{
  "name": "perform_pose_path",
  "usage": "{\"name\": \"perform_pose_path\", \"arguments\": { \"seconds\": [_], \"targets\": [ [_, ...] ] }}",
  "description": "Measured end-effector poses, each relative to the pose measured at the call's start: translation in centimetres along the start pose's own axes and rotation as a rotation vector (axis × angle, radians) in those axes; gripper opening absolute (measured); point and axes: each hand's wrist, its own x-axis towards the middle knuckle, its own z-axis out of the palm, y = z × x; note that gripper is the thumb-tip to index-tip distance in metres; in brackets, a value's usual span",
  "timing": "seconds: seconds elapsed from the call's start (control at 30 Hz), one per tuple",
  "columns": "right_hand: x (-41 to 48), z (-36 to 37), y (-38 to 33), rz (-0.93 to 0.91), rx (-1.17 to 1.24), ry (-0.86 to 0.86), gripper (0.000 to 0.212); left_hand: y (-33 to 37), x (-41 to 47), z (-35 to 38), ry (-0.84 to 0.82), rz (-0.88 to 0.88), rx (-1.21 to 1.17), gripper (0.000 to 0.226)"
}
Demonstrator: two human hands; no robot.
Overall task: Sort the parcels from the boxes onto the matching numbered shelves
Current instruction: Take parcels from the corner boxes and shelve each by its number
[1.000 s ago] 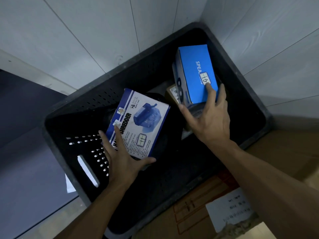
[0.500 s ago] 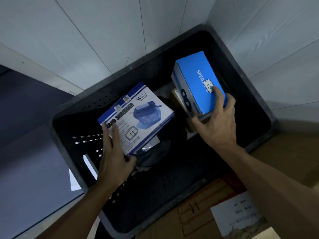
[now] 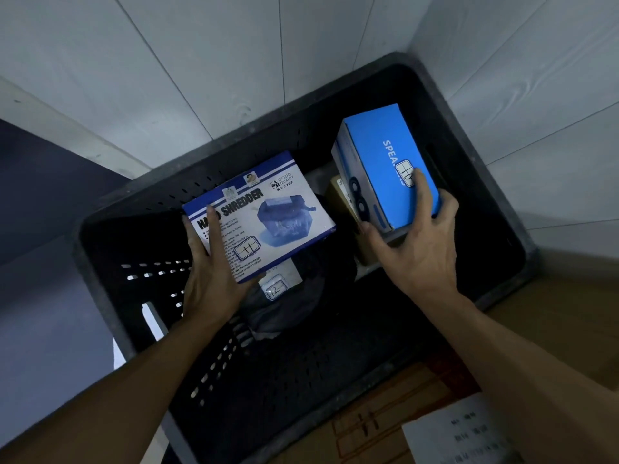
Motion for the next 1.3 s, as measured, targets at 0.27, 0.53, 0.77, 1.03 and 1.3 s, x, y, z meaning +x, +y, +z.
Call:
{"name": "perform_pose_path", "arguments": {
  "seconds": [0.27,0.53,0.77,1.03,1.3],
  "targets": [
    [0.7,0.1,-0.4,0.104,0.059,0.021,0.115,0.2,0.3,0.0,0.007,0.011,-0.063,0.139],
    [0.9,-0.3,-0.6,0.175,0.073,-0.001,0.115,1.9,1.5,1.4,0.035,0.129,-0.221,0.139],
    [0.6,-0.1,-0.4,0.152,0.092,0.003,0.112,1.8,2.0,1.7,0.008,0.08,-0.289,0.146],
    [0.7,0.2,-0.2,0.133,0.091,0.02,0.112,2.0,2.4,1.7,0.009,0.065,-0.302,0.142],
    [0.5,0.4,-0.3,0.136,0.15,0.012,0.11,2.1,2.0,1.5,0.035,0.113,-0.262,0.139]
  ]
}}
